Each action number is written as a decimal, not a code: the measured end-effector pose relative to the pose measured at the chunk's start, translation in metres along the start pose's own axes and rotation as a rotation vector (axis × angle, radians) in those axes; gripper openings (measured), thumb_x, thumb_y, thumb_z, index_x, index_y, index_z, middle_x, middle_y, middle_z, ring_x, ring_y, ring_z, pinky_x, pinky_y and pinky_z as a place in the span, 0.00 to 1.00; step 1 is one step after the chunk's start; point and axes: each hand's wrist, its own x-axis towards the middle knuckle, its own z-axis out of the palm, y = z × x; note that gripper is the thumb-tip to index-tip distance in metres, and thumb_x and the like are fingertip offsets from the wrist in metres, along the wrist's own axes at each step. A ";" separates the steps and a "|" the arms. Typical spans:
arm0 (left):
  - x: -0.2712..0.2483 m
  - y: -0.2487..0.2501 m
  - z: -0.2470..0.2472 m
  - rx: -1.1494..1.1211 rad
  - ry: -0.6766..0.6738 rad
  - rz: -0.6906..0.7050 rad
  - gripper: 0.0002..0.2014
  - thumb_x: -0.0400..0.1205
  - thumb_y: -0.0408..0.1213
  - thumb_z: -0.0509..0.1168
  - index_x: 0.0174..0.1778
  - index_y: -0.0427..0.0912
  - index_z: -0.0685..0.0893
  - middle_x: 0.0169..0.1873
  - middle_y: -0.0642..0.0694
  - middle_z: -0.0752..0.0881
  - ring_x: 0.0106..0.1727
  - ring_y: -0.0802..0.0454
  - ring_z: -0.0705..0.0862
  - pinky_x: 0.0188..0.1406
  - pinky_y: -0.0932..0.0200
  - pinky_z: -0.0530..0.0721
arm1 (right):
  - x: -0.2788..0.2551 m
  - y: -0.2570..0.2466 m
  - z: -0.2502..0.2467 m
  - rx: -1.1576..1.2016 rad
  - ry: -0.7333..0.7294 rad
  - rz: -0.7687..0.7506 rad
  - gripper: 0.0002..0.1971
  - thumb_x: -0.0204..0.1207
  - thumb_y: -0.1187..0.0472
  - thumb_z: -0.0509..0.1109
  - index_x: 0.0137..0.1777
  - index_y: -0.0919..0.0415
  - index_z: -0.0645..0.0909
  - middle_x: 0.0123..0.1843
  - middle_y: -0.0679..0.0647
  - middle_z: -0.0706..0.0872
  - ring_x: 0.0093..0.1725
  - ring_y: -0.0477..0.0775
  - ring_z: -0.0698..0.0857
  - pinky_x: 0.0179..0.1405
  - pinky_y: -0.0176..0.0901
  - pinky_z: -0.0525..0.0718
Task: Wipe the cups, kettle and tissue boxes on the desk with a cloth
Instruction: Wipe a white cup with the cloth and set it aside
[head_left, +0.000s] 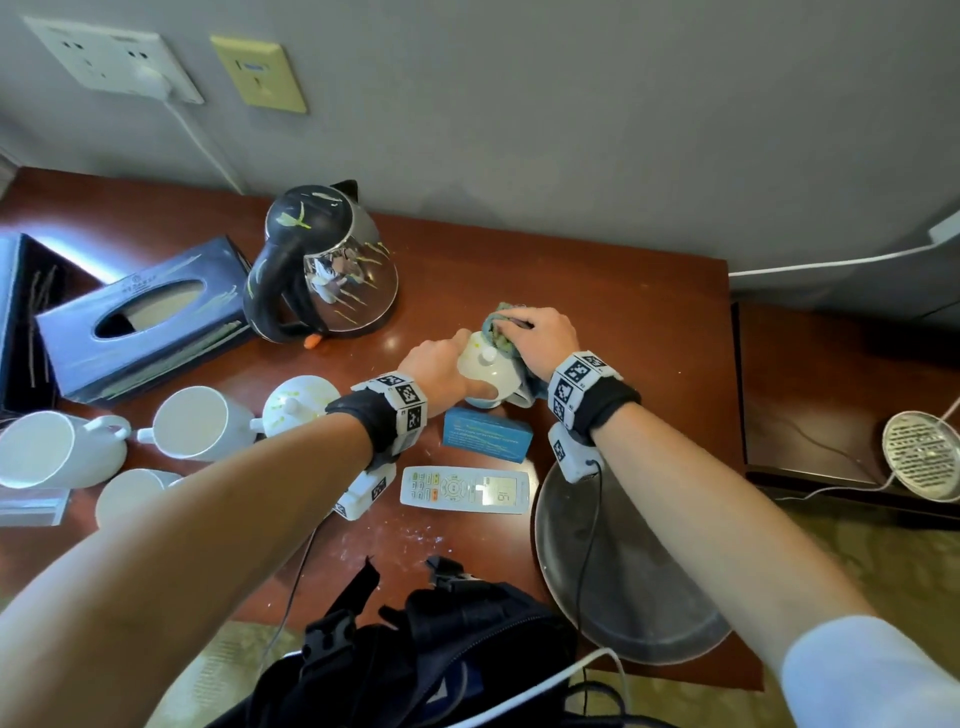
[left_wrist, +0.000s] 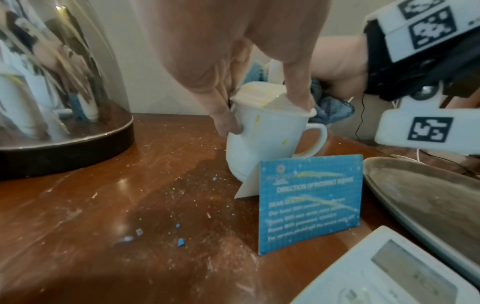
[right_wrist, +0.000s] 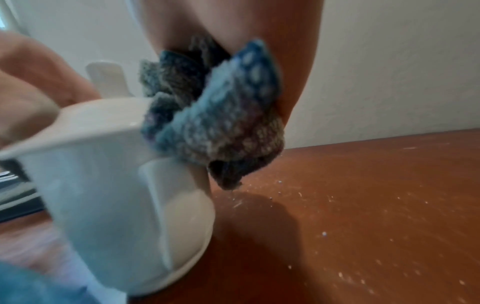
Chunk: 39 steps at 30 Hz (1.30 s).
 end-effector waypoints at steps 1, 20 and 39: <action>0.000 0.000 0.000 0.005 0.000 0.002 0.40 0.75 0.55 0.76 0.78 0.41 0.67 0.58 0.40 0.85 0.58 0.39 0.83 0.56 0.47 0.82 | 0.003 -0.001 -0.001 0.010 -0.019 0.013 0.12 0.82 0.49 0.69 0.60 0.46 0.89 0.65 0.46 0.88 0.67 0.52 0.83 0.69 0.45 0.79; 0.010 -0.007 -0.004 -0.119 -0.044 -0.004 0.37 0.74 0.49 0.79 0.75 0.49 0.69 0.57 0.44 0.81 0.53 0.45 0.80 0.48 0.53 0.77 | -0.038 0.021 0.002 -0.044 0.110 -0.115 0.11 0.80 0.49 0.71 0.60 0.44 0.89 0.60 0.47 0.89 0.60 0.52 0.85 0.64 0.48 0.81; 0.016 -0.014 -0.011 -0.120 -0.108 0.011 0.42 0.76 0.45 0.77 0.84 0.60 0.63 0.75 0.42 0.77 0.71 0.42 0.78 0.71 0.52 0.74 | -0.053 0.034 -0.011 0.143 0.157 -0.027 0.12 0.78 0.57 0.75 0.60 0.50 0.89 0.64 0.51 0.89 0.64 0.49 0.85 0.71 0.48 0.80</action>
